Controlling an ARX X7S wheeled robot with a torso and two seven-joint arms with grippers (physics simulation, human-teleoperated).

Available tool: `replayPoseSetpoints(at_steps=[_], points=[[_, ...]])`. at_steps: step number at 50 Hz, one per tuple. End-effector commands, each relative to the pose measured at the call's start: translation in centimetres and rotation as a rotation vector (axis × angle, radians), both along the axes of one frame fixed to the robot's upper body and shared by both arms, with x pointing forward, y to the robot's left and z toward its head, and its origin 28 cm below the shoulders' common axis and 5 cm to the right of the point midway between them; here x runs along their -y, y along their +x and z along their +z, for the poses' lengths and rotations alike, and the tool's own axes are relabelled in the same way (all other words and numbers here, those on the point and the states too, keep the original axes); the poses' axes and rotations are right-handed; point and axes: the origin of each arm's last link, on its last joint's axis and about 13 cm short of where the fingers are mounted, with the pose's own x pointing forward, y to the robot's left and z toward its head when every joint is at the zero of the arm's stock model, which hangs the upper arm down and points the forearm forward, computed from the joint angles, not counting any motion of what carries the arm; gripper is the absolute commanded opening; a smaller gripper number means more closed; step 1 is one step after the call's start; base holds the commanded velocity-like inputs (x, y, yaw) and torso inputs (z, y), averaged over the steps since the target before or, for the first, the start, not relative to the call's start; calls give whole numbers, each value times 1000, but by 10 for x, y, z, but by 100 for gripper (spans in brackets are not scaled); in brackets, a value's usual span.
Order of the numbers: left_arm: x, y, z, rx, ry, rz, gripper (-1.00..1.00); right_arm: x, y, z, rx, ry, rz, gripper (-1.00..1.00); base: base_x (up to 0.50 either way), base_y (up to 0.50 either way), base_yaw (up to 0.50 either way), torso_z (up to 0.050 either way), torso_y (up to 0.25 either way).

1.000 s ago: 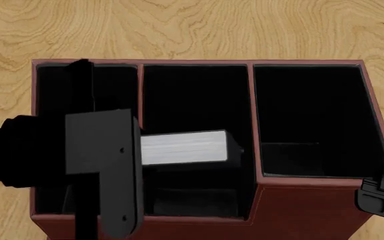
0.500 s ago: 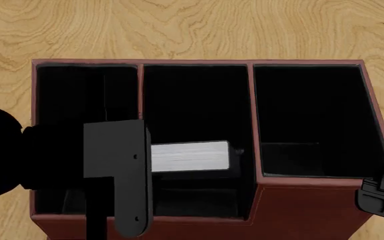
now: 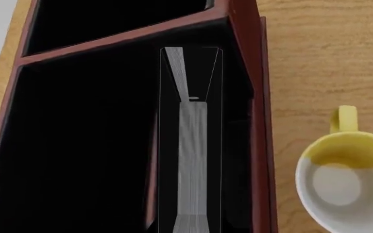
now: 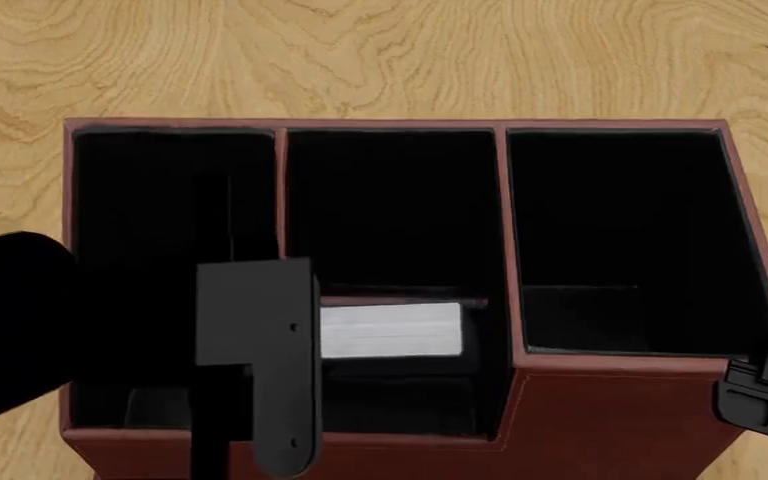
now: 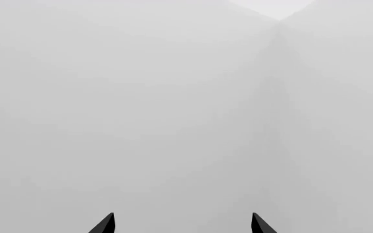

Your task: Pick up the book and place it in the back compartment of the caddy.

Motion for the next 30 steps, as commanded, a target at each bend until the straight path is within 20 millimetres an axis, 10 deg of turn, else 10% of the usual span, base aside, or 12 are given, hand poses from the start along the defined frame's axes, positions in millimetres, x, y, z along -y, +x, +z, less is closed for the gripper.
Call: replayPoseSetpoints(at_steps=[1,30], points=[[5,7,4,24,-38,-7,-100,1,1,0,11,-9,4,100,0,0,0,0,0],[6,17,-16,-4,-11,-2,-100,1,2,-2,7,-7,0,100,0,0,0,0,1]])
